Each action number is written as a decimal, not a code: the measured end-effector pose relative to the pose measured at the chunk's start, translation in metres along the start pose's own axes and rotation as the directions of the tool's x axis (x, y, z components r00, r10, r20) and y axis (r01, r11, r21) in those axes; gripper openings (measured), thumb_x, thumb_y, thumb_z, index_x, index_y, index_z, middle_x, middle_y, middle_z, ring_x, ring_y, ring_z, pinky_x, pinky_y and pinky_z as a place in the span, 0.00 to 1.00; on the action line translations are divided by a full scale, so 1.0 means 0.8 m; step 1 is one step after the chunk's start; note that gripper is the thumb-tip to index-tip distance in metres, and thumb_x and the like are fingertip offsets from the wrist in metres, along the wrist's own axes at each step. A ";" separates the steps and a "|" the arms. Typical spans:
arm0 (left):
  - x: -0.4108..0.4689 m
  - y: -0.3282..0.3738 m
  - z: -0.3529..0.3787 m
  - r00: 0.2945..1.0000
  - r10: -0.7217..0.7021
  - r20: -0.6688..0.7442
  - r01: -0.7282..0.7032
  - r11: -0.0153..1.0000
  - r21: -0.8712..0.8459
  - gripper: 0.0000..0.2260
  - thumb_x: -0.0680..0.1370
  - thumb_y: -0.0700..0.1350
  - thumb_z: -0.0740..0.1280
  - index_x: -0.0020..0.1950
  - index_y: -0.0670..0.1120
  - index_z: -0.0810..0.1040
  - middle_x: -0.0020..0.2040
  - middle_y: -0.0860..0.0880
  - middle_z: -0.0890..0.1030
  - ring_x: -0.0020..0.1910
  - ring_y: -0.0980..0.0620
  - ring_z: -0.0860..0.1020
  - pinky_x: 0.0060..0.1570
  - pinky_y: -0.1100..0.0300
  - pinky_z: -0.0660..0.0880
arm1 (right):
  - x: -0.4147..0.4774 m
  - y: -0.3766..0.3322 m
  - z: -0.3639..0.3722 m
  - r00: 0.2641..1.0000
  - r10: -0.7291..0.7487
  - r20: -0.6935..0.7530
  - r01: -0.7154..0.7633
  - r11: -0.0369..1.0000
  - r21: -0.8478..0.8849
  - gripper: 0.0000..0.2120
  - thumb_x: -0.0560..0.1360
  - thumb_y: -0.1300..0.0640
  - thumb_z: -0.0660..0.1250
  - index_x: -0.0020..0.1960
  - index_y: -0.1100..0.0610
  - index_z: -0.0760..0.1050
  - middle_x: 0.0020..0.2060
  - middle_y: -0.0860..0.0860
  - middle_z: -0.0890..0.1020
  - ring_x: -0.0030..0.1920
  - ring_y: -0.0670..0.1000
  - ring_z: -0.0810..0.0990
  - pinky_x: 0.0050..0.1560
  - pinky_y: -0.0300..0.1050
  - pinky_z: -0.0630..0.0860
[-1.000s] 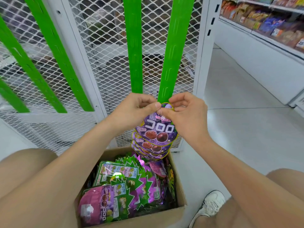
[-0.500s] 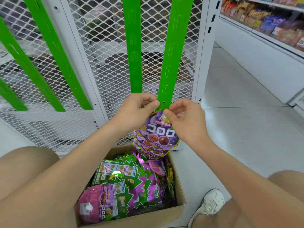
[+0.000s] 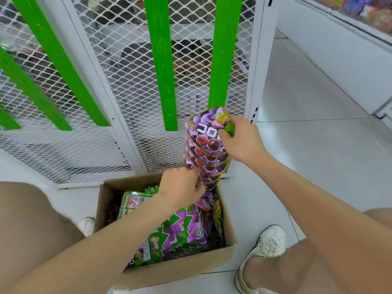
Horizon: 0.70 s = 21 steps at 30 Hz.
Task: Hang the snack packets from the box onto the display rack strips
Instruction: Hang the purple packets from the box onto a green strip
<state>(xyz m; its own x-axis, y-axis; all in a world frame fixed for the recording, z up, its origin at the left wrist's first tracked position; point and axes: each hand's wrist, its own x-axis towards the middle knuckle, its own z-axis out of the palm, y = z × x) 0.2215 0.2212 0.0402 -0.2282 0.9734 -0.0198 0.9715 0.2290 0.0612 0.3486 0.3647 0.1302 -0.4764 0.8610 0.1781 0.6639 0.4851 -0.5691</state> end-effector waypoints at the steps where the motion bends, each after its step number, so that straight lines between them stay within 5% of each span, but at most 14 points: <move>1: -0.001 0.000 0.023 0.995 0.016 0.099 -0.020 0.999 0.038 0.14 0.80 0.58 0.60 0.53 0.50 0.76 0.49 0.46 0.83 0.49 0.40 0.84 0.42 0.52 0.74 | 0.001 0.006 0.003 0.997 0.029 0.069 -0.025 0.998 -0.057 0.08 0.77 0.54 0.68 0.45 0.60 0.78 0.38 0.55 0.80 0.40 0.58 0.75 0.42 0.49 0.73; 5: 0.005 0.001 0.086 0.963 -0.070 0.260 0.090 0.994 -0.069 0.13 0.81 0.51 0.63 0.60 0.44 0.76 0.58 0.43 0.81 0.59 0.39 0.81 0.52 0.47 0.79 | -0.013 0.025 0.006 0.913 0.167 0.371 -0.061 0.958 -0.281 0.17 0.76 0.52 0.67 0.33 0.56 0.64 0.32 0.54 0.72 0.40 0.61 0.75 0.41 0.47 0.72; 9: 0.029 0.005 0.128 0.882 -0.305 0.360 0.434 0.823 -0.366 0.14 0.80 0.45 0.68 0.60 0.36 0.77 0.58 0.37 0.80 0.61 0.36 0.80 0.57 0.47 0.77 | -0.031 0.037 0.011 0.810 0.242 0.535 0.050 0.879 -0.474 0.13 0.78 0.50 0.67 0.43 0.55 0.65 0.47 0.57 0.77 0.55 0.62 0.80 0.49 0.47 0.75; 13: 0.049 -0.008 0.194 0.755 -0.472 0.456 0.656 0.510 -0.557 0.10 0.70 0.45 0.71 0.39 0.38 0.81 0.37 0.41 0.85 0.40 0.39 0.86 0.42 0.49 0.84 | -0.036 0.050 0.020 0.802 0.205 0.561 0.109 0.873 -0.476 0.21 0.78 0.51 0.67 0.35 0.56 0.59 0.34 0.53 0.70 0.43 0.60 0.75 0.35 0.43 0.67; 17: 0.038 -0.004 0.165 0.649 -0.530 0.546 0.733 0.242 -0.636 0.07 0.73 0.37 0.74 0.37 0.37 0.79 0.29 0.40 0.84 0.30 0.42 0.86 0.39 0.44 0.86 | -0.040 0.043 0.015 0.783 0.163 0.601 0.166 0.876 -0.454 0.20 0.78 0.55 0.66 0.32 0.55 0.60 0.31 0.52 0.67 0.37 0.58 0.72 0.31 0.42 0.61; 21: 0.024 0.006 0.106 0.657 -0.532 0.534 0.694 0.151 -0.704 0.12 0.73 0.29 0.74 0.37 0.39 0.74 0.26 0.41 0.81 0.23 0.45 0.81 0.37 0.44 0.86 | -0.042 0.030 0.017 0.716 0.096 0.692 0.303 0.850 -0.431 0.14 0.79 0.58 0.63 0.36 0.56 0.65 0.33 0.53 0.71 0.39 0.60 0.74 0.42 0.49 0.78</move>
<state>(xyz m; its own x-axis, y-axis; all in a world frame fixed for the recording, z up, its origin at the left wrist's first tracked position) 0.2270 0.2403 -0.0442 -0.6330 0.5147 -0.5783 -0.0571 0.7139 0.6979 0.3727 0.3449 0.0997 -0.6759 0.5573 -0.4823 0.6687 0.7388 -0.0834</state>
